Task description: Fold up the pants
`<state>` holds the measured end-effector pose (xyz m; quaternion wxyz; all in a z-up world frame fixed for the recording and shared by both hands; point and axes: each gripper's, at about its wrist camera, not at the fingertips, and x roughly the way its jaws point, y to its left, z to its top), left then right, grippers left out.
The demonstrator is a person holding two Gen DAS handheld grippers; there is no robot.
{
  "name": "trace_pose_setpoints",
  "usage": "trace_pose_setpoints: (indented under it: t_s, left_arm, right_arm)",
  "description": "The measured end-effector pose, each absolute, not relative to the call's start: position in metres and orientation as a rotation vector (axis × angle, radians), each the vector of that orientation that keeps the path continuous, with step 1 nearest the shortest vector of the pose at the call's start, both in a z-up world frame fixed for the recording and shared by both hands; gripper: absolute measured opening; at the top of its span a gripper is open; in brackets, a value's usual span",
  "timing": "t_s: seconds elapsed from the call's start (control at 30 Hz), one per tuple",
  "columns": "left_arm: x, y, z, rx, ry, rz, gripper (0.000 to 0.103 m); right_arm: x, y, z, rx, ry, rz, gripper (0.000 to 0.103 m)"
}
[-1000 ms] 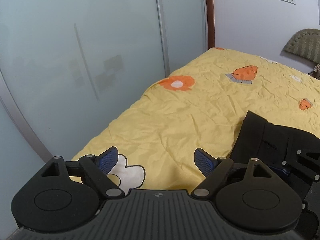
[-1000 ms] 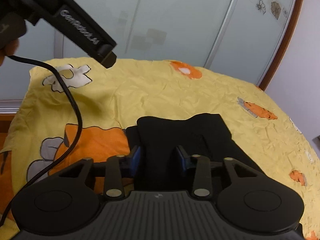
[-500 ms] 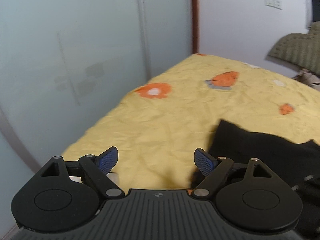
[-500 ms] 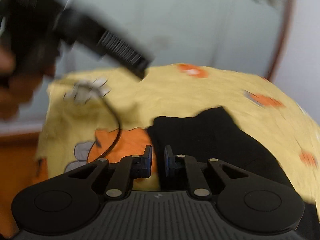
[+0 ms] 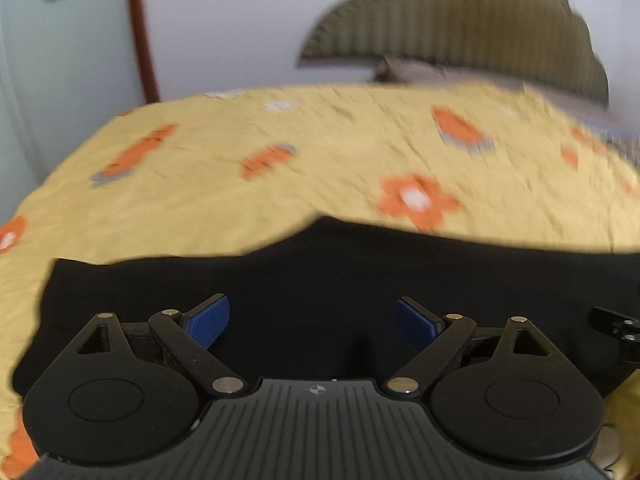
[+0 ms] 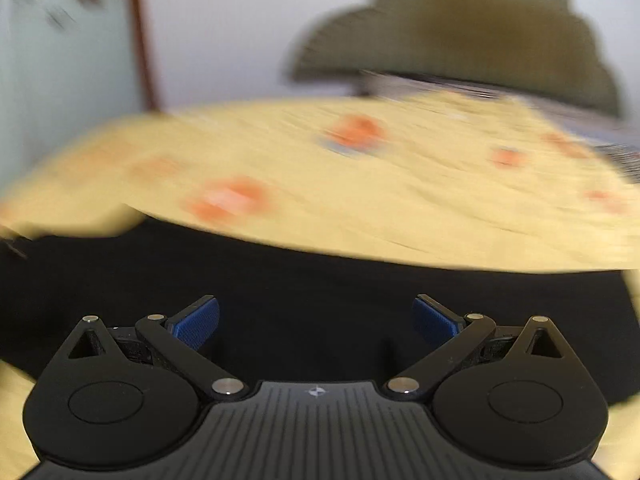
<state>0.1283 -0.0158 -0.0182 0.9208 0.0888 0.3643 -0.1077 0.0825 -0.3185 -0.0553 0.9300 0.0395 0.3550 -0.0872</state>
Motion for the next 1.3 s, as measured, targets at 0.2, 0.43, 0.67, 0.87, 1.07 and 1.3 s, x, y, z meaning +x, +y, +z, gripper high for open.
trace_pose_setpoints:
  t_s: [0.2,0.43,0.67,0.87,1.07,1.3]
  left_arm:
    - [0.114,-0.057,-0.046,0.281,0.772,-0.208,0.086]
    - [0.09,-0.133,-0.031,0.282,0.702,-0.406,0.088]
    - [0.065,-0.199,-0.039,0.387,0.672,-0.539,0.088]
    - [0.062,-0.217,-0.04,0.414,0.668,-0.573,0.088]
    - [0.07,-0.234,-0.028,0.37,0.678,-0.643,0.088]
    - [0.1,-0.278,-0.015,0.172,0.857,-0.874,0.089]
  right_arm:
    - [0.023,-0.36,-0.057,0.065,0.67,-0.268,0.103]
    - [-0.053,-0.49,-0.079,0.614,0.58,-0.358,0.103]
    - [-0.077,-0.528,-0.094,0.838,0.422,-0.377,0.093]
    - [-0.061,-0.546,-0.104,0.908,0.372,-0.426,0.059]
    - [-0.054,-0.541,-0.09,0.738,0.389,-0.477,0.017]
    - [-0.031,-0.498,-0.055,0.368,0.453,-0.399,0.008]
